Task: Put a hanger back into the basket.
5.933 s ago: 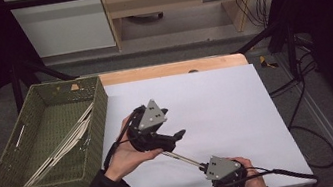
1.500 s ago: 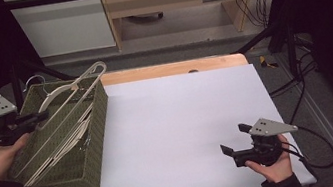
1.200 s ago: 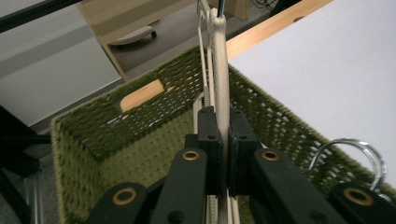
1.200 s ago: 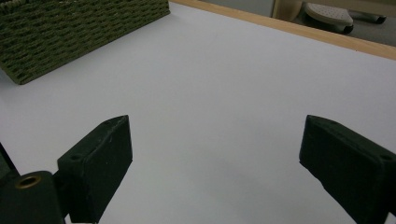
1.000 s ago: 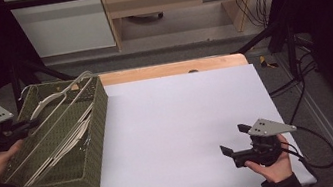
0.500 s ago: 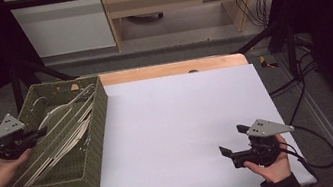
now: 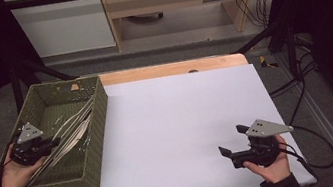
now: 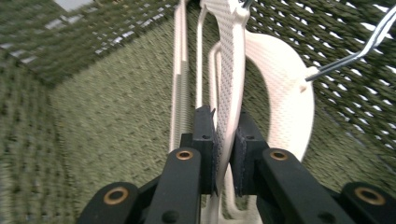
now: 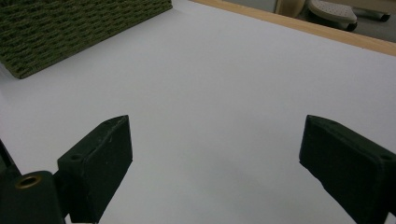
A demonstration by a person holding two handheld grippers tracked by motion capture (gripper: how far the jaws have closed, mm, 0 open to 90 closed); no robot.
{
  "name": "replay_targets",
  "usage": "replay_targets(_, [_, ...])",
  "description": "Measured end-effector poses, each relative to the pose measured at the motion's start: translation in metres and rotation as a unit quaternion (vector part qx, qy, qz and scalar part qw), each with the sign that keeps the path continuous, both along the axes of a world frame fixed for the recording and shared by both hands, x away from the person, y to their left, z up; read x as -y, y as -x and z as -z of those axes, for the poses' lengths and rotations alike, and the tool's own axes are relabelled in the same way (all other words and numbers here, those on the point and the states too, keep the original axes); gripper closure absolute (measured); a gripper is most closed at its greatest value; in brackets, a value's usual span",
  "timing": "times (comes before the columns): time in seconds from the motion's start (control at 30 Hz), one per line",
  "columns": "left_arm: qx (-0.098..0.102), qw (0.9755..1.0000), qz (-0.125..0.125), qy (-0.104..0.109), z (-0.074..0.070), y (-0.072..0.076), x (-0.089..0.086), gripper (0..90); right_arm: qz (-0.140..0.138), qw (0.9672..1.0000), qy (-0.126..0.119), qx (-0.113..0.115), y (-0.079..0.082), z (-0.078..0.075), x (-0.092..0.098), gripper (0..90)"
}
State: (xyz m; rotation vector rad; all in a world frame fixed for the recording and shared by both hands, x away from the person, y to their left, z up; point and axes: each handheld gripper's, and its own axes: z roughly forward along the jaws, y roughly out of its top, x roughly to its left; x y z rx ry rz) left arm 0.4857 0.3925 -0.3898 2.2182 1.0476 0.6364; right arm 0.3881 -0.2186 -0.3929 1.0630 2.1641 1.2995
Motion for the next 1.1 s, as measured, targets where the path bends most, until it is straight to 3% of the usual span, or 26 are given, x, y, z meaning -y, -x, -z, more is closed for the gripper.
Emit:
replay_targets(0.07, [-0.025, 0.9996, 0.008, -0.005, 0.001, -0.001, 0.005, 78.6, 0.001, 1.0, 0.0, 0.0, 0.0, 0.0, 0.0, 10.0])
replay_targets(0.13, [-0.033, 0.9993, 0.012, -0.013, 0.003, -0.002, 0.009, 76.9, 0.001, 1.0, -0.001, 0.001, 0.0, 0.0, -0.001, 10.0])
replay_targets(0.2, [-0.03, 0.9994, 0.015, -0.001, 0.002, -0.001, 0.01, 75.3, -0.001, 1.0, 0.001, 0.001, 0.0, 0.0, 0.0, 10.0])
replay_targets(0.3, [-0.023, 0.9992, 0.02, 0.026, -0.002, 0.002, 0.009, 70.9, 0.002, 1.0, -0.001, 0.001, 0.0, 0.0, -0.001, 10.0])
replay_targets(0.4, [-0.019, 0.9991, 0.025, 0.029, -0.006, 0.005, 0.009, 66.6, 0.003, 1.0, -0.001, 0.001, 0.0, 0.001, -0.001, 10.0])
replay_targets(0.53, [0.006, 0.9978, 0.032, 0.057, -0.02, 0.013, 0.011, 62.3, 0.001, 1.0, 0.0, 0.002, 0.0, 0.0, -0.001, 10.0])
replay_targets(0.63, [0.026, 0.9971, 0.02, 0.068, -0.029, 0.018, 0.015, 59.6, 0.001, 1.0, 0.001, 0.004, 0.001, 0.0, -0.001, 10.0])
replay_targets(0.67, [0.038, 0.9958, 0.017, 0.081, -0.032, 0.021, 0.017, 57.3, 0.003, 1.0, -0.003, 0.005, 0.001, -0.001, -0.001, 9.9])
replay_targets(0.7, [0.038, 0.9958, 0.017, 0.081, -0.032, 0.021, 0.017, 54.9, 0.003, 1.0, -0.003, 0.005, 0.001, -0.001, -0.001, 9.9])
replay_targets(0.77, [0.08, 0.9888, 0.01, 0.125, -0.042, 0.027, 0.025, 47.9, -0.003, 0.9999, -0.004, 0.014, 0.001, -0.001, -0.001, 9.5])
replay_targets(0.83, [0.105, 0.9828, 0.008, 0.151, -0.046, 0.033, 0.032, 40.5, 0.0, 0.9998, -0.009, 0.015, 0.002, -0.002, -0.001, 8.3])
replay_targets(0.87, [0.105, 0.9828, 0.008, 0.151, -0.046, 0.033, 0.032, 36.9, 0.0, 0.9998, -0.009, 0.015, 0.002, -0.002, -0.001, 8.3])
replay_targets(0.9, [0.119, 0.9778, 0.01, 0.172, -0.049, 0.039, 0.041, 33.6, 0.0, 0.9998, -0.011, 0.017, 0.002, -0.002, -0.001, 7.6])
replay_targets(1.1, [0.136, 0.9682, 0.035, 0.207, -0.051, 0.058, 0.072, 19.0, -0.003, 0.9997, -0.016, 0.018, 0.002, -0.002, -0.001, 6.2])
